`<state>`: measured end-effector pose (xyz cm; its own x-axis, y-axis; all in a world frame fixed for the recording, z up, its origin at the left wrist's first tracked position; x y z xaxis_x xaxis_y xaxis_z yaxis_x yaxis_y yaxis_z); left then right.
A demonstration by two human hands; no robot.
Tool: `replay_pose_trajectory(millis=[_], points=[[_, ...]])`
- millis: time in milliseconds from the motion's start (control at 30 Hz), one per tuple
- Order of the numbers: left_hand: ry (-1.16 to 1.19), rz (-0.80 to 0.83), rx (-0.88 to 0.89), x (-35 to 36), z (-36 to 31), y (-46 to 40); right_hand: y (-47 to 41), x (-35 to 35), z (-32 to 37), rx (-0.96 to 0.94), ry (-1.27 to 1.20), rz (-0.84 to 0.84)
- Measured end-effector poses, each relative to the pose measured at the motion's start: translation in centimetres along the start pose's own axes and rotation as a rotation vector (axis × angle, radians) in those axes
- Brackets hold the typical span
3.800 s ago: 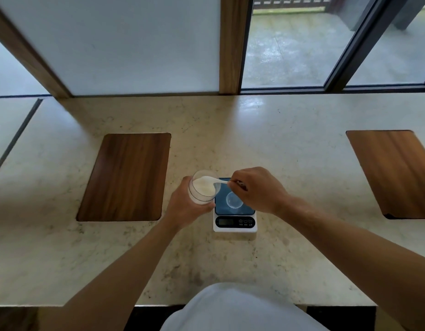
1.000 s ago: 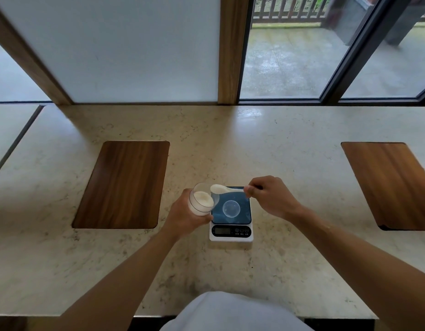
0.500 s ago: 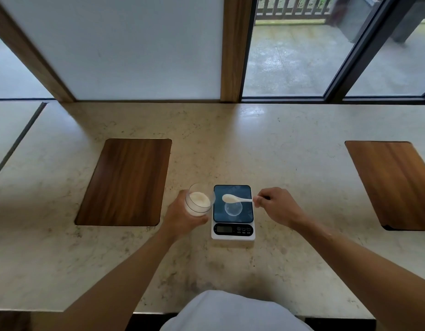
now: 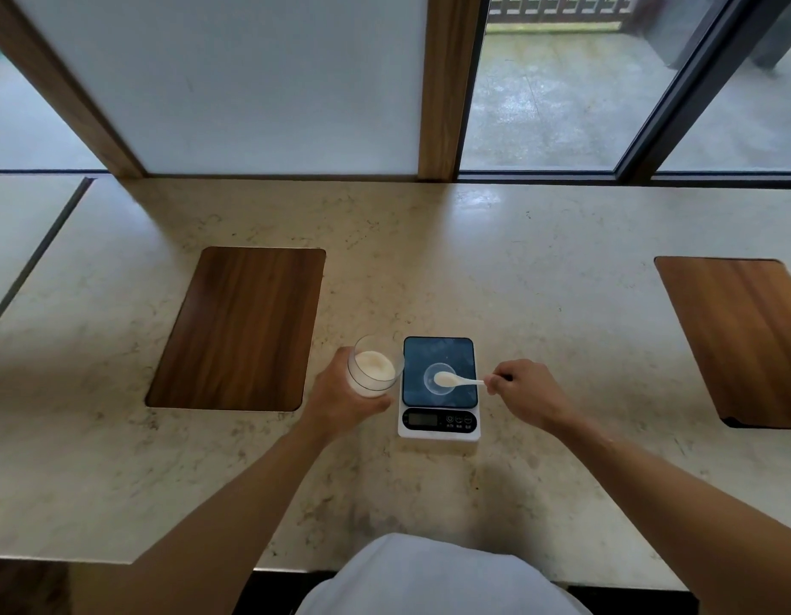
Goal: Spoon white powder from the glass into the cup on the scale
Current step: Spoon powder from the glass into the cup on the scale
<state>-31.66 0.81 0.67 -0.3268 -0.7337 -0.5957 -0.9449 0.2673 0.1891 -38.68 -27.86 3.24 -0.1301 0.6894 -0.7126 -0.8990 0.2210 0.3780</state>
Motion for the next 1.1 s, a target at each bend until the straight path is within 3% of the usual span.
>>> replay_pose_trajectory(millis=[1100], points=[[0.032, 0.006, 0.057, -0.3, -1.7, -0.5, -2.0, 0.5, 1.1, -0.04, 0.083, 0.013]])
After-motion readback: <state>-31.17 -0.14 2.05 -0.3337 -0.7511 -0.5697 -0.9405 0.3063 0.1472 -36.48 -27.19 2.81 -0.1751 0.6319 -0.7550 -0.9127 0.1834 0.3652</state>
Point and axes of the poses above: each hand's wrist, its own y-axis away from the middle knuckle, its own x-axis out of the palm, z = x × y, the point moved 4 cm from there along -y, towards the middle knuckle, and after that the axes turned 2 degrees about -y, right-handed, at the moved point
